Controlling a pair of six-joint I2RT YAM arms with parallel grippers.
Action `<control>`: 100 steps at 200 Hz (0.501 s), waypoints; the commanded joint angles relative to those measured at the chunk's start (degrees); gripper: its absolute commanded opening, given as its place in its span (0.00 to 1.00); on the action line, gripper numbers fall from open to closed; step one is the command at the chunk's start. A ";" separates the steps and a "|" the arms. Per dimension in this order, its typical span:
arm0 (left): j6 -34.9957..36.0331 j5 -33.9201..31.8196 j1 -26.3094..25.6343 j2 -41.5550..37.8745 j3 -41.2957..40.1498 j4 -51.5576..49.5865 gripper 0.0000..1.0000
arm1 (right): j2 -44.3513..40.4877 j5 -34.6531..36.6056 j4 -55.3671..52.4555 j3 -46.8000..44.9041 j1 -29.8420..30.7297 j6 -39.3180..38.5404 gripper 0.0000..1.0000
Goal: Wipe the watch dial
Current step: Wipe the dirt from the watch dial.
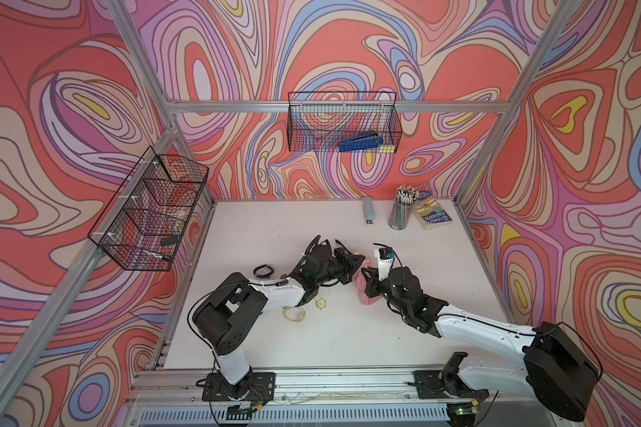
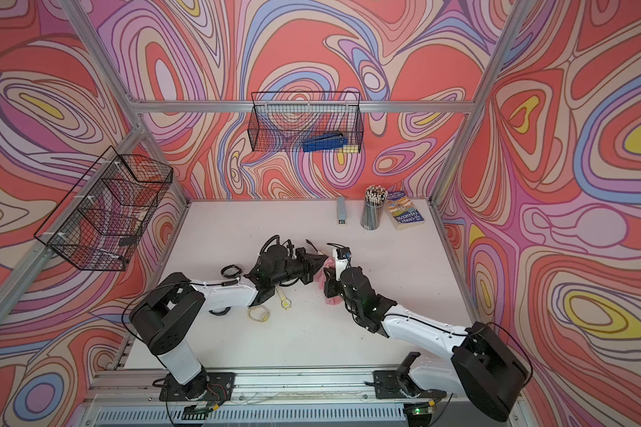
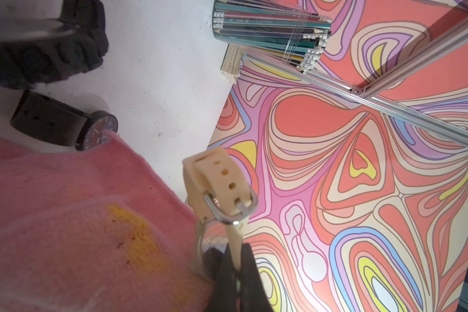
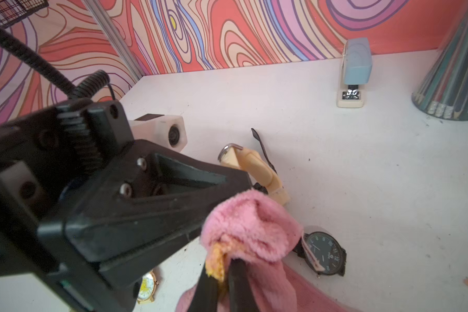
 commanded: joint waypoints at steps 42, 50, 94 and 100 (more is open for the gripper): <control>-1.73 4.19 -1.58 -1.35 -1.71 1.43 0.00 | -0.02 4.68 2.33 2.97 -2.45 0.67 0.00; -1.75 4.33 -1.59 -1.37 -1.78 1.25 0.00 | -0.02 3.90 2.32 3.13 -2.80 0.66 0.00; -1.93 4.52 -1.58 -1.29 -2.74 1.71 0.00 | 0.33 0.98 0.66 4.92 -4.50 0.61 0.00; -1.96 4.52 -1.58 -1.24 -2.80 1.69 0.00 | 0.41 0.41 0.49 5.00 -4.70 0.62 0.00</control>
